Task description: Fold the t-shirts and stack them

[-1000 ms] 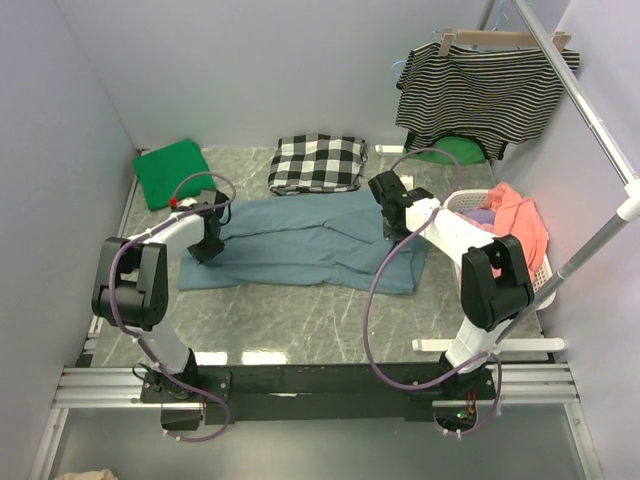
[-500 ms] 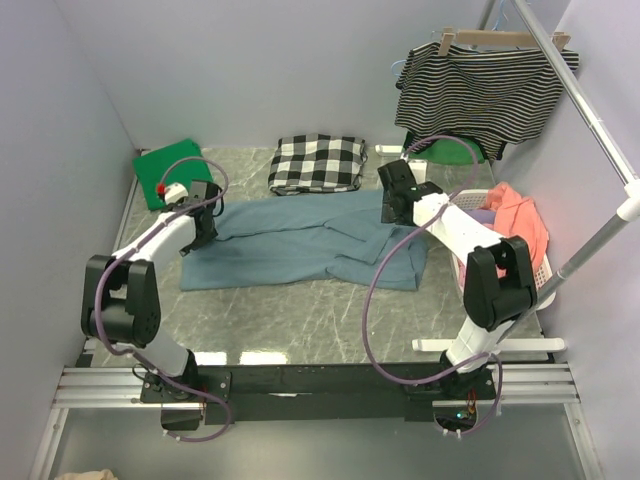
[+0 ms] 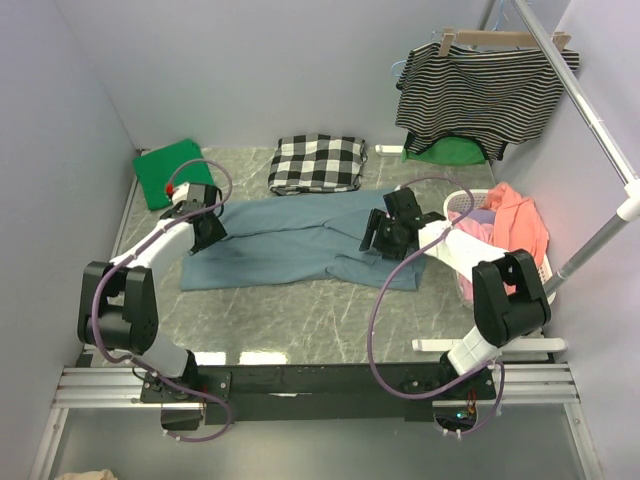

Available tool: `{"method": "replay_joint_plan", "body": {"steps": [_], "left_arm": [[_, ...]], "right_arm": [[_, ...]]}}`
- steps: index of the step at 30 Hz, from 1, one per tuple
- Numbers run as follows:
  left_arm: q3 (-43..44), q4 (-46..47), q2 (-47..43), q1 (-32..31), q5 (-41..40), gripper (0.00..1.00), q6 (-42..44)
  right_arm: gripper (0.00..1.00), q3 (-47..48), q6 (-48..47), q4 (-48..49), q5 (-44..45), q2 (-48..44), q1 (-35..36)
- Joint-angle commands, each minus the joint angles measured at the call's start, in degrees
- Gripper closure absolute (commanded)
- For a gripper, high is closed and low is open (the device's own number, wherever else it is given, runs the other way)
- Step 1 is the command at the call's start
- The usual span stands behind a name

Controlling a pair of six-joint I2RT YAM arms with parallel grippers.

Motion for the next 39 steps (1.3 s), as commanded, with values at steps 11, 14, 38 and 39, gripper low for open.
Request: {"method": "replay_joint_plan", "body": {"steps": [11,14,38,39], "left_arm": [[-0.52,2.26,1.95,-0.28,2.95,0.39,0.92],[-0.61,2.44,1.51,-0.28,3.30,0.38,0.66],[-3.24,4.99,-0.60,-0.28,6.20,0.00,2.33],[-3.33,5.16,-0.86,-0.28,6.29,0.01,2.33]], "right_arm": [[0.34,-3.72,7.74,9.05,-5.75,1.97,-0.28],[0.34,-4.07,7.57,7.48,-4.17,0.65,-0.19],[0.36,-7.24,6.25,13.09,-1.79,1.52,0.08],[0.41,-7.15,6.17,13.09,-1.79,1.70,0.08]]}}
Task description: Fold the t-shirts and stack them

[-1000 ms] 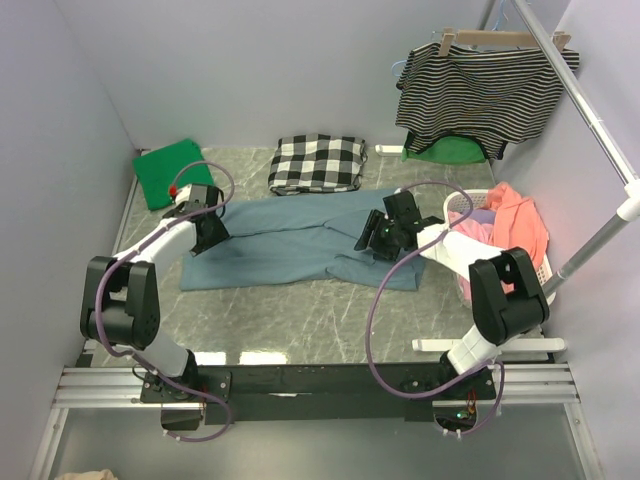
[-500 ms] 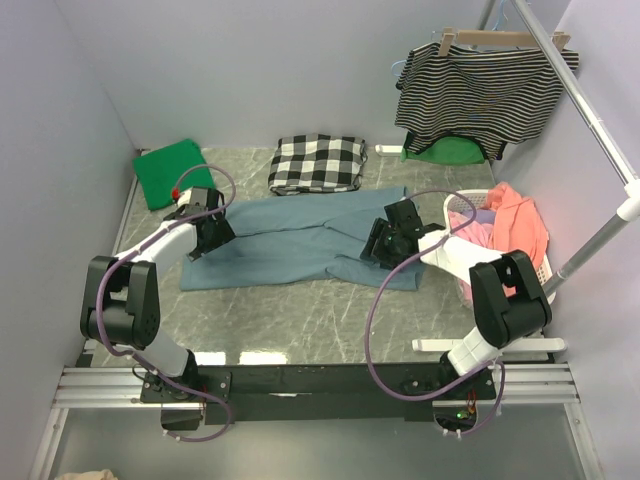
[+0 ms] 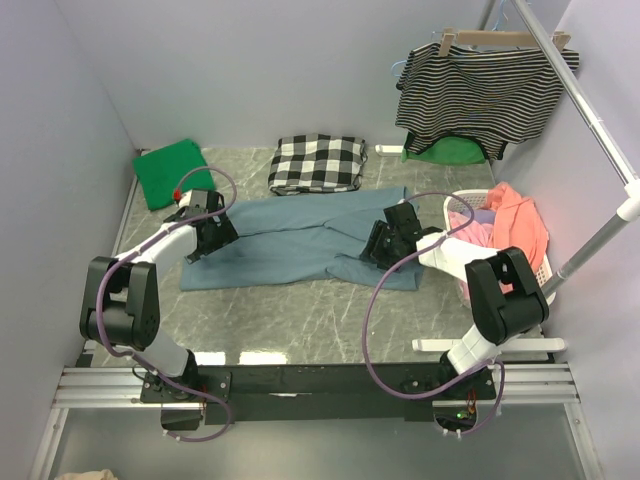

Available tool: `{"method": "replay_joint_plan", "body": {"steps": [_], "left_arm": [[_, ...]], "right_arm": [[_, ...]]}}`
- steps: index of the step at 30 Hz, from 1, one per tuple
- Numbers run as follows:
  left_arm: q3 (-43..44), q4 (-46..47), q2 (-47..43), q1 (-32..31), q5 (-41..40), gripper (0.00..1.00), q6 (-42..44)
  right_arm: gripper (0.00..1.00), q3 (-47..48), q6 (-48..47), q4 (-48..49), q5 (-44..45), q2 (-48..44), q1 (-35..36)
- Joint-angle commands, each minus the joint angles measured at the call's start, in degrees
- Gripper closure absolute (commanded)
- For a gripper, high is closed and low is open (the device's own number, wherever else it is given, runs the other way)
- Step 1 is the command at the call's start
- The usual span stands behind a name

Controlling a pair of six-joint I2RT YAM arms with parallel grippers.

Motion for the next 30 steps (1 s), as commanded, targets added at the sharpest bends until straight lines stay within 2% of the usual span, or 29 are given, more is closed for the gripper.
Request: {"method": "replay_joint_plan", "body": {"steps": [1,2,3,5,6,8,9,19,27,28,29,30], "left_arm": [[-0.78,1.86,-2.85,-0.19,0.32,0.01,0.78],[-0.86,1.86,-2.94,-0.19,0.23,0.01,0.86],[-0.78,1.86,-2.85,-0.19,0.15,0.01,0.86],[-0.60,1.60,-2.85,-0.19,0.06,0.00,0.95],[-0.43,1.43,-2.68,-0.19,0.06,0.00,1.04],[-0.25,1.34,-2.50,-0.19,-0.03,0.01,1.13],[-0.16,1.16,-2.15,-0.19,-0.03,0.01,1.21],[0.54,0.99,-1.10,-0.19,0.58,0.01,1.83],[0.81,0.37,-1.27,-0.19,0.23,0.01,2.01],[0.89,0.20,-1.27,-0.19,0.15,0.01,2.01],[0.98,0.02,-1.27,-0.19,-0.29,0.00,1.92],[1.24,-0.16,-1.36,-0.10,-0.29,0.01,2.01]], "right_arm": [[0.45,2.07,-0.96,2.51,-0.02,0.85,0.05],[0.51,2.16,-0.96,2.69,-0.28,1.03,-0.03],[0.63,2.16,-1.14,2.78,-0.28,1.03,0.14],[0.76,2.42,-1.22,3.13,-0.37,1.11,0.05],[0.86,2.69,-1.40,3.13,-0.37,1.11,0.05],[0.97,3.30,-1.93,2.78,-0.02,1.29,0.05],[1.00,4.17,-2.28,2.52,0.15,1.46,0.05],[1.00,12.08,-5.26,-0.99,2.88,1.64,0.05],[1.00,23.06,-7.90,-1.79,4.73,11.65,-0.12],[0.95,24.12,-8.43,-1.79,4.55,12.88,-0.30],[0.86,24.83,-8.78,-1.53,4.64,13.33,-0.12],[0.84,26.23,-9.22,-1.70,4.90,13.59,-0.30]]}}
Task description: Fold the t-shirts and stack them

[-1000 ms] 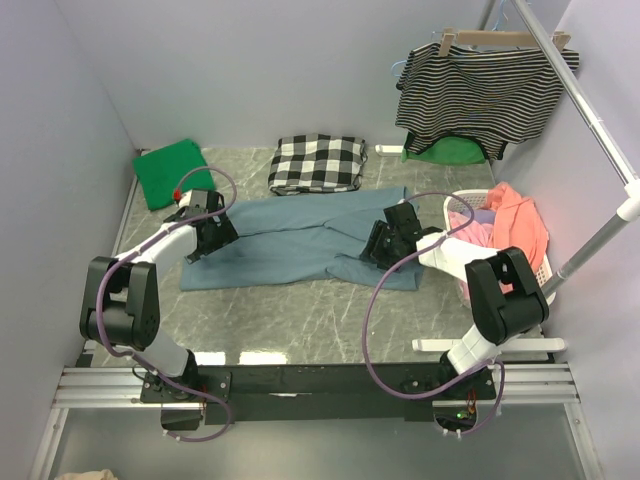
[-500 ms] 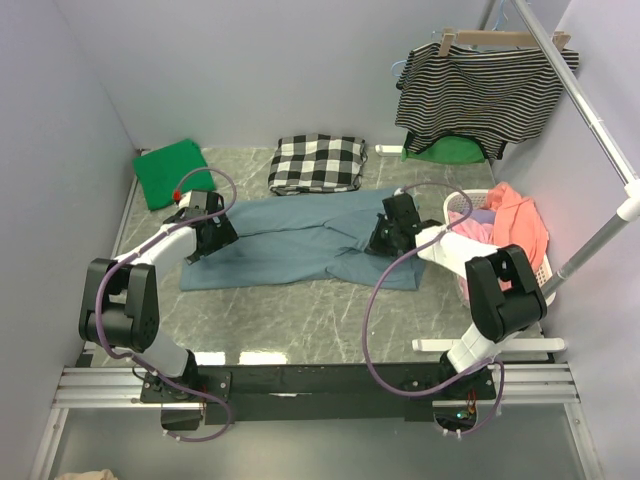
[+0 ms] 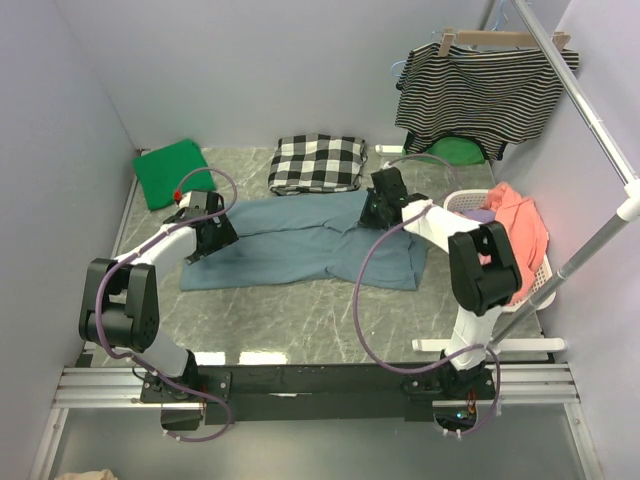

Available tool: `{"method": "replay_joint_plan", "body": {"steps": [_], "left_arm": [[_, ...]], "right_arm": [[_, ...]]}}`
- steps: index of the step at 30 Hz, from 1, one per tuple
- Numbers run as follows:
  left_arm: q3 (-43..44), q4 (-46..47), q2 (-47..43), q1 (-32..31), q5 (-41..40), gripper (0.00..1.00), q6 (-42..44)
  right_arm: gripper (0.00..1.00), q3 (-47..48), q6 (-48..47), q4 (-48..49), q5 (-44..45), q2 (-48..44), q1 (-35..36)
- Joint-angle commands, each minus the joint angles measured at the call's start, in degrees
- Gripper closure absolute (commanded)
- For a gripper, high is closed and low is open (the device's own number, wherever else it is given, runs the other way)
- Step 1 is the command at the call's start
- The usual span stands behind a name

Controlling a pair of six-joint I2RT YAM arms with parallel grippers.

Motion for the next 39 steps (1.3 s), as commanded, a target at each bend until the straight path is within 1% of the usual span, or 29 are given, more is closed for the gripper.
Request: {"method": "replay_joint_plan", "body": {"steps": [1,2,3,4,7,8,10,13,14,18,21,23,25,26,28,30,33,34,36,39], "left_arm": [[2.14,-0.48,-0.57,-0.19,-0.64,0.01,0.91],[2.23,-0.66,-0.66,-0.19,-1.08,0.01,0.91],[2.14,-0.66,-0.83,-0.19,-1.17,0.01,0.83],[2.14,-0.66,-0.92,-0.19,-1.17,0.01,0.83],[2.84,-1.10,-0.75,-0.19,-1.35,0.01,0.56],[3.10,-1.01,-0.66,-0.19,-1.35,0.00,0.56],[3.20,0.03,-0.57,-0.19,-0.04,0.01,0.56],[3.20,1.53,-0.13,-0.19,3.04,0.01,0.65],[3.28,2.14,0.48,-0.19,3.57,0.01,0.74],[2.85,3.12,2.15,-0.28,4.10,0.01,1.09],[2.32,2.77,3.20,-0.28,2.79,0.00,1.27],[1.79,2.42,3.82,-0.28,0.78,0.01,1.09],[1.35,0.31,4.26,-0.28,-1.60,0.01,1.00],[1.26,-0.74,4.70,-0.19,-4.74,0.01,0.83],[0.30,-2.76,5.14,-0.19,-7.66,0.01,0.74],[0.38,-4.17,6.54,-0.19,-11.78,0.01,0.39],[2.04,-7.60,9.97,-0.19,-15.57,0.01,-0.32],[2.40,-8.04,10.67,-0.19,-15.85,0.01,-0.49],[2.58,-8.22,11.73,-0.19,-16.37,0.01,-0.67],[2.67,-7.96,11.30,-0.10,-15.50,0.01,-0.49]], "right_arm": [[0.82,6.15,-3.25,-1.63,2.52,1.10,-0.30],[0.71,6.25,-3.52,-1.73,4.44,0.13,-0.47],[0.53,5.03,-4.04,-1.56,5.94,-1.09,-0.39],[0.43,4.23,-4.31,-1.73,9.61,-3.89,-0.56],[0.36,1.77,-5.63,-4.61,15.51,-8.99,-0.47],[0.35,0.90,-6.07,-5.50,17.36,-9.97,-0.47],[0.35,0.19,-6.77,-8.74,17.64,-11.38,-0.56],[0.37,-2.36,-6.16,-10.78,13.61,-12.27,-0.56],[0.37,-4.89,-5.64,-10.52,11.16,-12.44,-0.56],[0.39,-12.63,-1.69,-6.93,7.11,-13.15,-0.65],[0.40,-16.33,0.60,-4.82,5.95,-11.57,-0.82],[0.40,-17.39,1.92,-4.72,7.79,-9.99,-0.91],[0.40,-16.96,3.94,-8.56,12.16,-8.24,-1.17],[0.40,-16.78,4.47,-9.55,13.50,-8.23,-1.18],[0.40,-17.57,6.58,-11.48,16.39,-9.10,-1.53],[0.43,-18.18,8.42,-13.06,18.95,-9.80,-2.05],[0.40,-17.05,9.92,-17.28,22.64,-10.33,-2.41],[0.40,-16.78,10.10,-19.55,23.96,-10.07,-2.41],[0.38,-15.90,10.19,-20.97,27.72,-9.90,-2.49],[0.37,-14.23,8.44,-22.73,30.98,-9.89,-2.67]]}}
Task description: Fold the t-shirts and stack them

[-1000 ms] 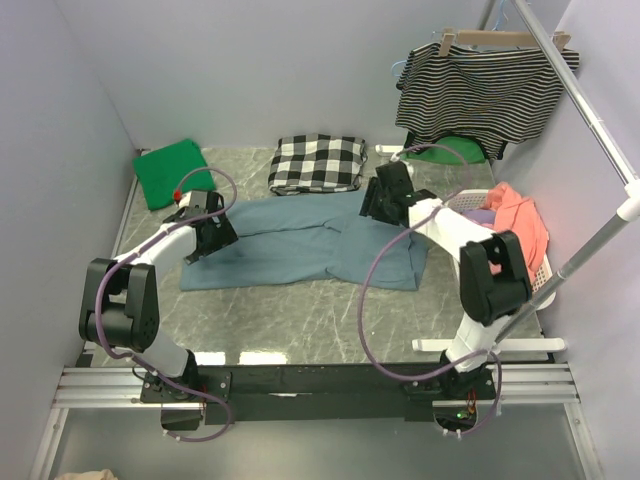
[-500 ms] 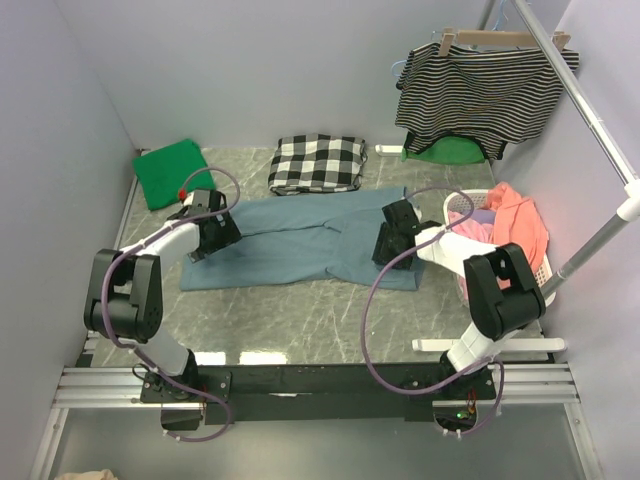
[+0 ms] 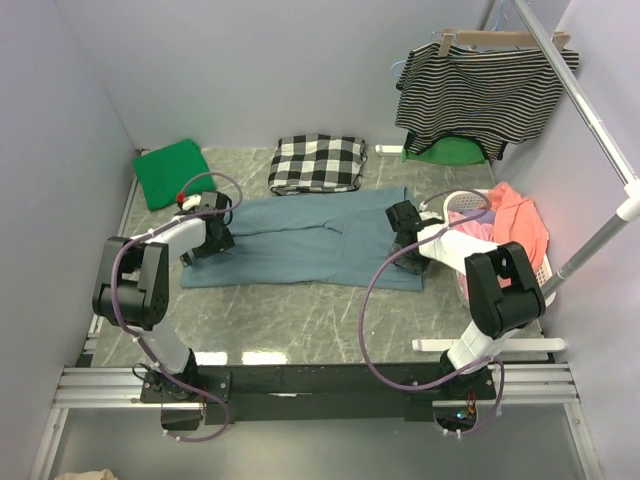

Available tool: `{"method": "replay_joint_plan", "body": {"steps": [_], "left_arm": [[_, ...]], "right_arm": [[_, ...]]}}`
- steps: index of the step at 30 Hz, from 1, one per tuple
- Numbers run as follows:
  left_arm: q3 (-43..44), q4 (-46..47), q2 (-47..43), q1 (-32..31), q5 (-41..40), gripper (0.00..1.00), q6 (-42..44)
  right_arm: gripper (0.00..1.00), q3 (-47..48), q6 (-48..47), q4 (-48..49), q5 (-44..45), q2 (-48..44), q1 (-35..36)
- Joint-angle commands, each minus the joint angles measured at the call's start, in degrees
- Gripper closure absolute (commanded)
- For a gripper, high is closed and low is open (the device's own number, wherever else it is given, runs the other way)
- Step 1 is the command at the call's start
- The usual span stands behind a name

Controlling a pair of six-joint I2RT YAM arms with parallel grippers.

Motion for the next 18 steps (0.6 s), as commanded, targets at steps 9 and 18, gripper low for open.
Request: {"method": "replay_joint_plan", "body": {"steps": [9,18], "left_arm": [[0.23,-1.32,-11.69,-5.85,3.92,0.01,0.58],[5.13,11.71,-11.91,-3.58,13.25,0.01,4.97]], "right_arm": [[0.33,5.23,-8.63,-1.63,3.64,-12.87,-0.59],[0.30,14.54,-11.63,3.57,-5.68,-2.38,-0.86]]}}
